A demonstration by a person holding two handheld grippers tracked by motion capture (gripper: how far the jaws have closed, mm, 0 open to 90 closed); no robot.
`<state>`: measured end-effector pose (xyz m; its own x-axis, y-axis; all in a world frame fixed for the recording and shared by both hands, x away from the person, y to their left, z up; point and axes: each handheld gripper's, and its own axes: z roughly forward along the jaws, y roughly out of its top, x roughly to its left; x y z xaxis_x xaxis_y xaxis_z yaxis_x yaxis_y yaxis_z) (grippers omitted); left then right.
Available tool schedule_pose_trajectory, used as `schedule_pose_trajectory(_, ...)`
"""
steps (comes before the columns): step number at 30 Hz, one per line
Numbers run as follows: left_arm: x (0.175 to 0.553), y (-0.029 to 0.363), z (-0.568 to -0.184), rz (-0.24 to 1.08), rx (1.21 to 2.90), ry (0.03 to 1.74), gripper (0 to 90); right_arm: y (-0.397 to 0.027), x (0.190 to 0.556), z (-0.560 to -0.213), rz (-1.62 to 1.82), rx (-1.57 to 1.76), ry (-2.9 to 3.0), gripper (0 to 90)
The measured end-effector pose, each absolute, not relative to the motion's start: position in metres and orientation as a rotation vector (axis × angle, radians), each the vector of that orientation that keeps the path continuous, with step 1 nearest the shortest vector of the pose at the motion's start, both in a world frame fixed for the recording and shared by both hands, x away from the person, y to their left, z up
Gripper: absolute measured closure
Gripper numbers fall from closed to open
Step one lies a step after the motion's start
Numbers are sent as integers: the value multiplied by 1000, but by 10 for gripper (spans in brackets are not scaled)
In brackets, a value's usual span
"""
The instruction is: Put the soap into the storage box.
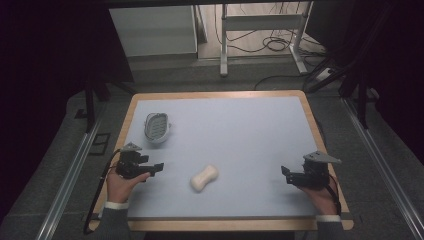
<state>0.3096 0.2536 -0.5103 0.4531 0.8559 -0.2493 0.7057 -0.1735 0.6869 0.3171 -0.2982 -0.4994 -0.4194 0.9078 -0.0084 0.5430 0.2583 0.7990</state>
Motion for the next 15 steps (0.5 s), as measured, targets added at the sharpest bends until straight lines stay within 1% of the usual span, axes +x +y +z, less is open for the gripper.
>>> schedule_pose_trajectory(4,308,254,-510,255,1955,1303,227,-299,316,-496,1035,1320,2042,72)
schedule_pose_trajectory(7,306,254,-508,237,1949,1302,250,-301,314,-494,1022,1347,2003,74)
schedule_pose_trajectory(15,306,257,-506,242,1944,1309,257,-304,314,-495,1019,1352,1998,82)
